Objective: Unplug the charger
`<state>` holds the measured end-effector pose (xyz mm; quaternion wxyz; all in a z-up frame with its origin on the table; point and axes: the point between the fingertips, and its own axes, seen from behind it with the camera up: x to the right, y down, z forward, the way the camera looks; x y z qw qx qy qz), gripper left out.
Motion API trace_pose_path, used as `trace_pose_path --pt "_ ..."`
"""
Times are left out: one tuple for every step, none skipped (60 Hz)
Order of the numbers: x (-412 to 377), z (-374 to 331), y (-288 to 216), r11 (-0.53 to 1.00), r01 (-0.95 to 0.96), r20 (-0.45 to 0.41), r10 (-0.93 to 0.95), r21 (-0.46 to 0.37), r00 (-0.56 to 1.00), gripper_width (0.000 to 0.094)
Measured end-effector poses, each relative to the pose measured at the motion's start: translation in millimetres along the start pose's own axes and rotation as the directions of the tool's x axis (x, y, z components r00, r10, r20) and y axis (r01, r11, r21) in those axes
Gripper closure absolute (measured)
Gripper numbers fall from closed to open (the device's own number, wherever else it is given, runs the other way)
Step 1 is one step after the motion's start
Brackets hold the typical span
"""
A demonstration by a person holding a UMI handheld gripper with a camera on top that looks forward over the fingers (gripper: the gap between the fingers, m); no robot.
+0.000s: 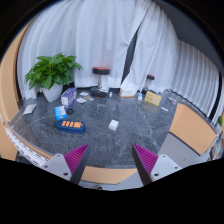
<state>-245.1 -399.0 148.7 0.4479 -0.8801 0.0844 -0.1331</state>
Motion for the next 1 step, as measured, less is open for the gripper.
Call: trace_pose_path --pt "0.0 -1.0 -0.5 1.000 0.002 0.001 -0.002 0.001 1.000 0.0085"
